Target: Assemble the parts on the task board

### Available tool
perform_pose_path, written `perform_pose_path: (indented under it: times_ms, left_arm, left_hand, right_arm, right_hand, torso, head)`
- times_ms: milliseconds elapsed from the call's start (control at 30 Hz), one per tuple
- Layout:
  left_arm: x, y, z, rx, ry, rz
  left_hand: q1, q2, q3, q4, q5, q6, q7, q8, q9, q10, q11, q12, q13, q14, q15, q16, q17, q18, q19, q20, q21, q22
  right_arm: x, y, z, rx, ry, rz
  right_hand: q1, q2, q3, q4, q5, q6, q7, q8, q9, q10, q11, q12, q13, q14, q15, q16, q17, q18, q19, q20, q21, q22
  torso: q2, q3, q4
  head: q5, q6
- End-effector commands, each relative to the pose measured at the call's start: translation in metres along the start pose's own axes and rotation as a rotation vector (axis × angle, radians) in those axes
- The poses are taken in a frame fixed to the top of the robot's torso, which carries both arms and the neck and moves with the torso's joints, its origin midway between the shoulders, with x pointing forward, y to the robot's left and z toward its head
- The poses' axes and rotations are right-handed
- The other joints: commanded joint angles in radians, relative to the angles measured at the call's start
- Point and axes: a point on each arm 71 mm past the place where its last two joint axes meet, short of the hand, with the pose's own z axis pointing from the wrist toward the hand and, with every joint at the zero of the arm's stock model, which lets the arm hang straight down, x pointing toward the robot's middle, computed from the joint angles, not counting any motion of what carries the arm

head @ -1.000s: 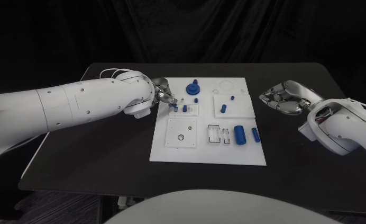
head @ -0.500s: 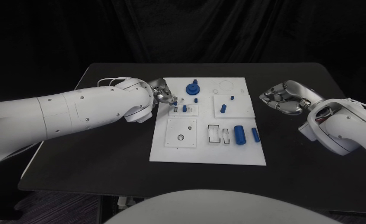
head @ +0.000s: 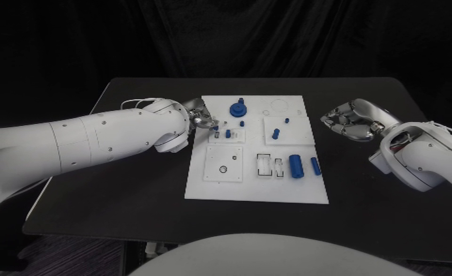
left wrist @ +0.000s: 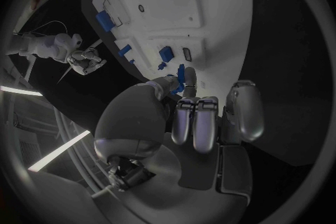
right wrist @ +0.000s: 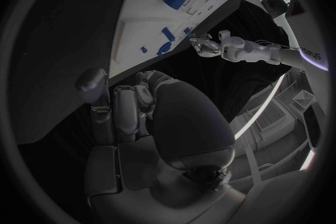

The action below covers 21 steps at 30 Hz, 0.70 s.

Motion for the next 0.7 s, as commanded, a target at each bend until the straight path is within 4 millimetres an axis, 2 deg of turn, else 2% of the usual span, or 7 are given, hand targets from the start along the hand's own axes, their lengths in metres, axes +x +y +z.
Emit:
perform_pose_path:
  times_ms: [33, 700]
  left_arm:
    - [0.003, 0.000, 0.000, 0.010, 0.016, -0.001]
    - [0.014, 0.008, -0.003, 0.004, 0.041, -0.006]
  left_hand:
    - [-0.005, 0.007, 0.001, 0.006, -0.001, -0.003, -0.006, 0.006, 0.001, 0.106, -0.008, 0.003, 0.263, 0.104, -0.005, 0.003, 0.263, 0.006, -0.005, -0.004, -0.003, 0.173]
    - [-0.007, 0.006, 0.000, 0.007, -0.002, -0.005, -0.006, 0.005, 0.001, 0.106, -0.007, 0.003, 0.263, 0.104, -0.005, 0.003, 0.263, 0.007, -0.006, -0.004, -0.006, 0.172]
  right_arm:
    - [0.000, -0.001, -0.001, 0.006, -0.013, 0.000]
    - [0.000, -0.001, -0.001, 0.009, -0.007, 0.000]
  right_hand:
    - [0.006, -0.006, 0.007, -0.001, 0.005, 0.004, 0.002, -0.005, -0.001, -0.004, 0.000, -0.003, 0.002, -0.004, 0.001, -0.004, 0.026, 0.014, -0.006, 0.002, -0.001, 0.108]
    - [0.006, -0.006, 0.008, -0.002, 0.005, 0.004, 0.002, -0.005, -0.001, -0.003, 0.000, -0.002, 0.003, -0.003, 0.001, -0.003, 0.027, 0.014, -0.006, 0.002, -0.001, 0.108]
  torso:
    - [0.000, 0.0000, 0.0001]
    - [0.000, -0.0002, 0.0006]
  head:
    - [-0.001, 0.000]
    - [-0.001, 0.000]
